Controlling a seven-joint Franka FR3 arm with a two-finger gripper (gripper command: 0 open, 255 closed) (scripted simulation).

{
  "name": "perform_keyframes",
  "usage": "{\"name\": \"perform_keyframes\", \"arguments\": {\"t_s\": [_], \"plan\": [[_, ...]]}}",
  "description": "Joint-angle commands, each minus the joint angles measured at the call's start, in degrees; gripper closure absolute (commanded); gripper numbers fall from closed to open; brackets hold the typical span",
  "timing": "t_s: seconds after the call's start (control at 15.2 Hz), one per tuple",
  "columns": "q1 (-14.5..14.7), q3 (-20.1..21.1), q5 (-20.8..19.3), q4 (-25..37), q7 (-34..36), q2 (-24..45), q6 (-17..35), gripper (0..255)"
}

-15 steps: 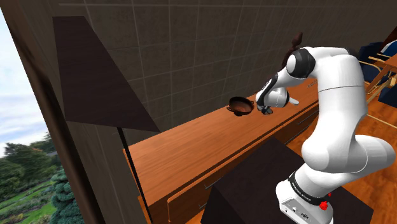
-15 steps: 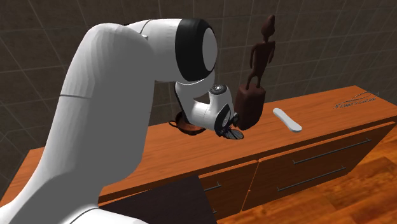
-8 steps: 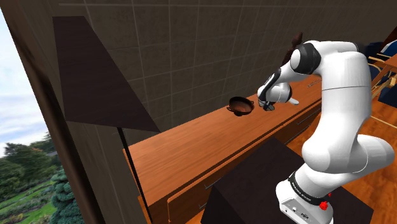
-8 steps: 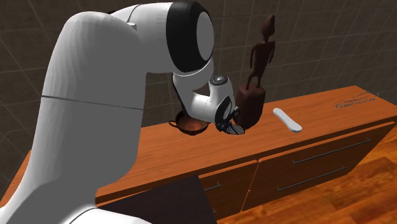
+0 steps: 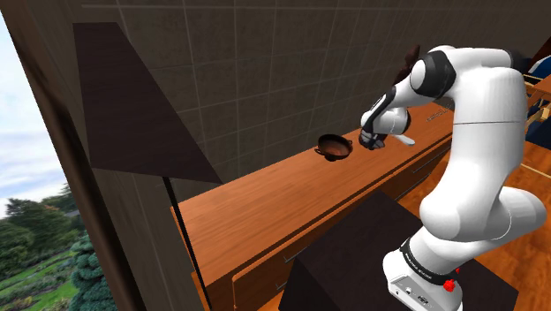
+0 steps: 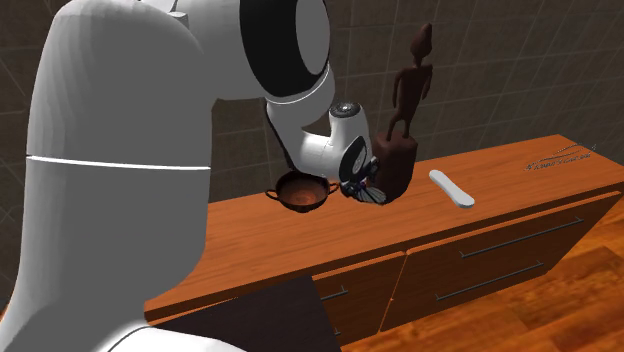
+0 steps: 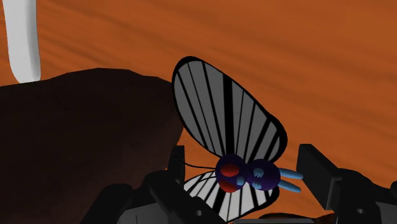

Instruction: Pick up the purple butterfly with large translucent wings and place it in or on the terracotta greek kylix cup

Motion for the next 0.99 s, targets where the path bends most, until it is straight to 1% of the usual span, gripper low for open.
{"name": "perform_keyframes", "arguments": {"t_s": [0.0, 0.73, 0.92], "plan": [[0.65, -0.71, -0.31, -0.33, 0.17, -1.43, -1.17, 255], [3.42, -4.02, -2.34, -1.47, 1.06, -7.98, -6.7, 255], [9.42, -6.55, -4.09, -3.06, 6.34, -8.71, -6.72, 255]]}}
